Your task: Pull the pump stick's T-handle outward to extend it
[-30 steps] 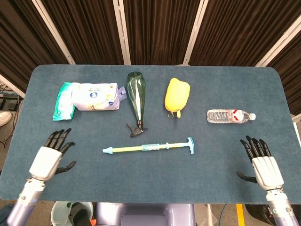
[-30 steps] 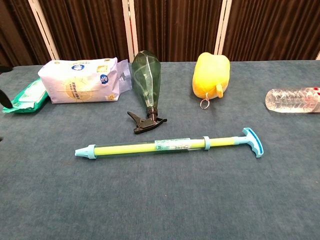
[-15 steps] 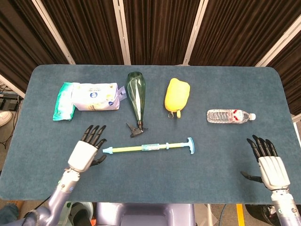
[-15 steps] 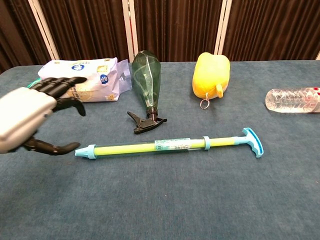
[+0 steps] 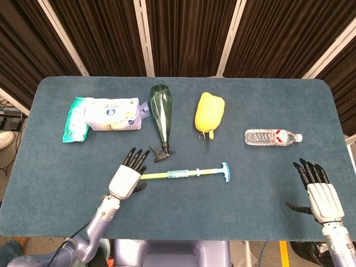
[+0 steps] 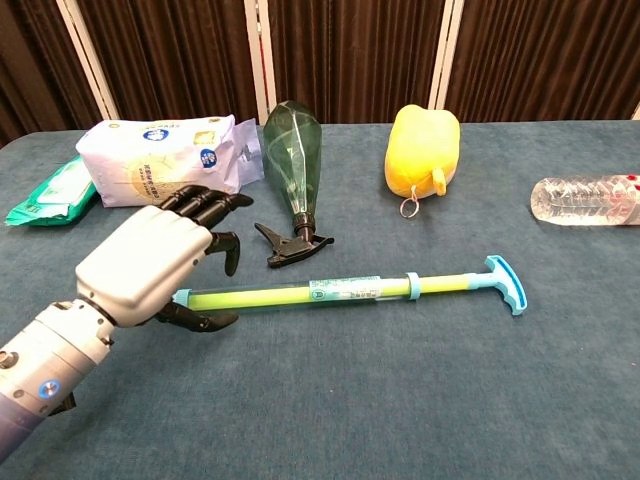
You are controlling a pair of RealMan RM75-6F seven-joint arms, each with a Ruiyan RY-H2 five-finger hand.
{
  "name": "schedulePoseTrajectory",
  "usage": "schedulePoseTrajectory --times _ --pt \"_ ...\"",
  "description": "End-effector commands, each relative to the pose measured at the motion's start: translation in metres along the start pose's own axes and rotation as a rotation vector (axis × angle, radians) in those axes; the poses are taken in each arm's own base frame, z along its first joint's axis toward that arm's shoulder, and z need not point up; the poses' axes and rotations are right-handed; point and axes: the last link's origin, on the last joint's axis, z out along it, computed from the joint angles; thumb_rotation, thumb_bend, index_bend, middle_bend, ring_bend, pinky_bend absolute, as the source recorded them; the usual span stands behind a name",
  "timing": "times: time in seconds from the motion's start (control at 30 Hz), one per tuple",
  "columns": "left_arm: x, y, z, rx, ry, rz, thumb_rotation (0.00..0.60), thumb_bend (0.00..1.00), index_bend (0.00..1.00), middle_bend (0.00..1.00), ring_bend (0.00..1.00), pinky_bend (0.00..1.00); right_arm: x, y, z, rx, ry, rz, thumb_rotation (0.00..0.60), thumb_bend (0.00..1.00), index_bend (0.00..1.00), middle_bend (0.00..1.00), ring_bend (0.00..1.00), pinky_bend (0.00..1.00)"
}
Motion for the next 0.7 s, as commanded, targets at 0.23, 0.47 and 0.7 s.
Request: schedulePoseTrajectory --times 0.23,0.47,0.7 --pt "-0.008 -0.005 0.010 0.001 0.000 0.041 0.600 0.18 0.51 0.09 0.07 0.08 0.002 0.004 0.000 -0.022 0.007 0.000 0.600 0.07 0.00 0.00 0.00 0.00" --pt "-0.013 -0.009 0.014 0.004 -0.018 0.061 0.600 0.26 0.53 0.10 0.07 0.08 0.002 0.006 0.001 -0.048 0.002 -0.015 0.600 0.07 0.00 0.00 0.00 0.00" --pt "-0.021 -0.014 0.014 0.023 -0.079 0.078 0.600 0.30 0.51 0.11 0.07 0.08 0.004 0.008 0.003 -0.058 0.013 -0.015 0.600 0.07 0.00 0.00 0.00 0.00"
